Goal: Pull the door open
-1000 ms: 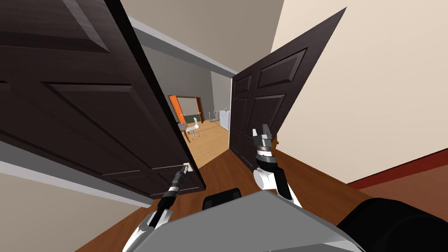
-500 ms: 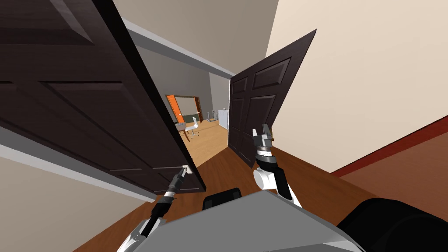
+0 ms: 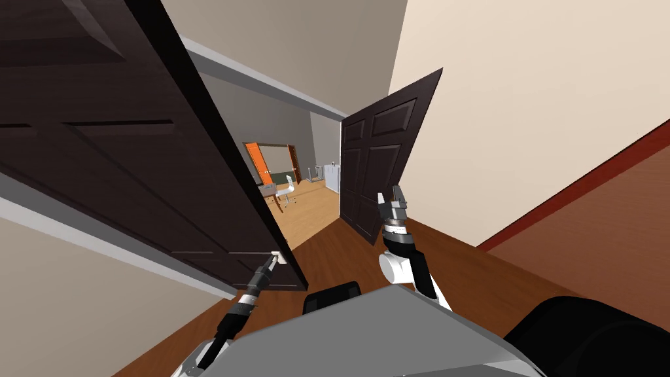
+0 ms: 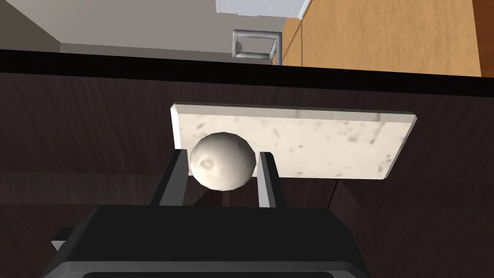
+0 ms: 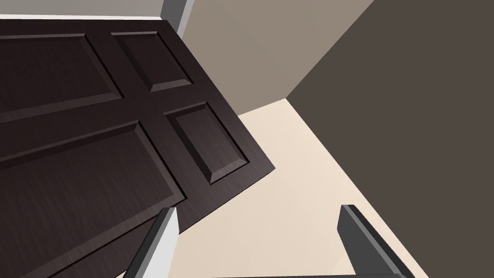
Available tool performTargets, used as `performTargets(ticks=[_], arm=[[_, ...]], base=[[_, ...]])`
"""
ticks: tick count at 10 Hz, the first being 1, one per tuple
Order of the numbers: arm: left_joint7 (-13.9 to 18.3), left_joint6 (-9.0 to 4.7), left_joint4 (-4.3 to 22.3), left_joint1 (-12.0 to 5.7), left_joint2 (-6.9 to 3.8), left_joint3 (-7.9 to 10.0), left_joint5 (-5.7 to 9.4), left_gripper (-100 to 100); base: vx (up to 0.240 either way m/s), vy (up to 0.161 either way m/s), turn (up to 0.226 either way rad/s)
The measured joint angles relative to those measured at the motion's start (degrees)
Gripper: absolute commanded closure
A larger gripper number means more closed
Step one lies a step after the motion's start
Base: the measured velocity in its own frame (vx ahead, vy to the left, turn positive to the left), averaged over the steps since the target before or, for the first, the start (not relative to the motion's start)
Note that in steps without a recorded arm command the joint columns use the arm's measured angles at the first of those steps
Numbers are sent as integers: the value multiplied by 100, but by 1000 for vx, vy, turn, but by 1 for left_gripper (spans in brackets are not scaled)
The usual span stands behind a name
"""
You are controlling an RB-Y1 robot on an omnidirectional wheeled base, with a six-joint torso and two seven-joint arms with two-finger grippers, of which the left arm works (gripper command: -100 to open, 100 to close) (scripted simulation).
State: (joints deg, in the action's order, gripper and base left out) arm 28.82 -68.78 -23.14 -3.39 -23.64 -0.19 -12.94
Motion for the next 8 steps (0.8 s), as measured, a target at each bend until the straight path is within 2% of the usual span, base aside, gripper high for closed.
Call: performTargets(ticks=[2, 3, 5, 6, 7, 8], arm=[[54, -54, -195, 181, -69, -5, -3, 100], [76, -126, -212, 248, -102, -7, -5, 100], [98, -309, -116, 314, -154, -24, -17, 100], [101, -443, 43, 282, -175, -34, -23, 100], [94, -646, 291, 220, -214, -35, -24, 100], [111, -669, 177, 325, -234, -41, -28, 100]], base=[[-166, 78, -189], [-138, 76, -92], [-158, 80, -134], [-193, 85, -230], [-140, 67, -87], [-143, 75, -107]])
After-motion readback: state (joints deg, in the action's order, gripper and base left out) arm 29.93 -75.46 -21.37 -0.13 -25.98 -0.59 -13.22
